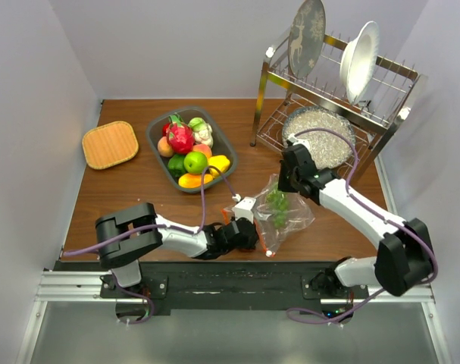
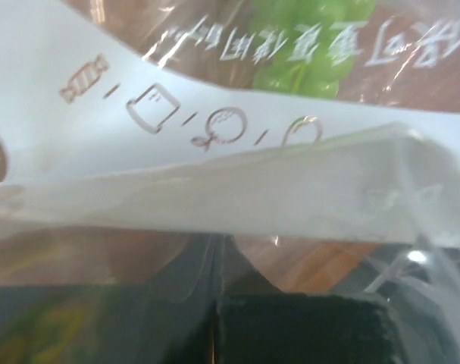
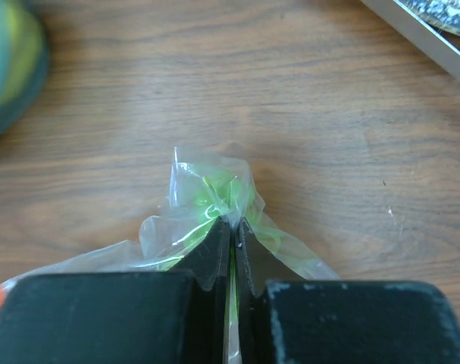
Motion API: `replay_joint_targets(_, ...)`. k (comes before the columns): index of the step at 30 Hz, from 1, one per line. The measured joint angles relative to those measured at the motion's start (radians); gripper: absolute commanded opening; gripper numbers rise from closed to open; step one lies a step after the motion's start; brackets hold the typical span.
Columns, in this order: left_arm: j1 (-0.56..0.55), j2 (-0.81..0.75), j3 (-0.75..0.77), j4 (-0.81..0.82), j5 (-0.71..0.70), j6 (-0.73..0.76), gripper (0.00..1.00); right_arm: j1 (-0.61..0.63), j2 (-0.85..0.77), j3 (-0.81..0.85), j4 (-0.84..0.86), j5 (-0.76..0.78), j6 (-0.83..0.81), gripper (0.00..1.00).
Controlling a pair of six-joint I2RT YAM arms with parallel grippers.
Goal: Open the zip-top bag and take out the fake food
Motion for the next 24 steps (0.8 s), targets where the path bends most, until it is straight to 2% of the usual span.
replay_joint_targets(1, -0.004, -0.002, -0.008, 0.011, 0.000, -0.001, 0.02, 0.000, -0.023, -0.001, -0.006, -0.010, 0.002, 0.00)
replay_joint_targets(4, -0.008, -0.028, -0.043, 0.028, 0.000, -0.001, 0.07, 0.007, -0.100, -0.024, -0.008, -0.042, 0.013, 0.14)
replay_joint_targets(5, -0.009, -0.038, -0.053, 0.028, -0.001, 0.000, 0.07, 0.009, -0.126, -0.038, -0.006, -0.050, 0.017, 0.24)
replay_joint_targets(7, -0.009, -0.053, -0.063, 0.026, -0.004, 0.002, 0.09, 0.013, -0.161, -0.061, -0.008, -0.058, 0.023, 0.29)
replay_joint_targets(8, -0.009, -0.058, -0.063, 0.025, -0.007, 0.003, 0.10, 0.014, -0.167, -0.066, -0.014, -0.058, 0.024, 0.36)
replay_joint_targets(11, -0.009, -0.068, -0.063, 0.021, -0.015, 0.008, 0.20, 0.014, -0.148, -0.066, -0.019, -0.063, 0.023, 0.53)
replay_joint_targets(12, -0.009, -0.070, -0.063, 0.020, -0.017, 0.010, 0.28, 0.014, -0.138, -0.066, -0.019, -0.066, 0.023, 0.58)
replay_joint_targets(14, -0.009, -0.071, -0.063, 0.020, -0.023, 0.010, 0.39, 0.014, -0.126, -0.067, -0.019, -0.067, 0.021, 0.61)
replay_joint_targets(16, -0.009, -0.071, -0.062, 0.019, -0.029, 0.018, 0.43, 0.014, -0.124, -0.074, -0.018, -0.065, 0.015, 0.60)
replay_joint_targets(20, -0.009, -0.071, -0.036, 0.009, -0.040, 0.039, 0.53, 0.015, -0.119, -0.100, -0.019, -0.038, 0.010, 0.48)
replay_joint_targets(24, -0.009, -0.069, 0.031, 0.007, -0.046, 0.063, 0.64, 0.015, -0.099, -0.141, -0.018, 0.011, 0.010, 0.26)
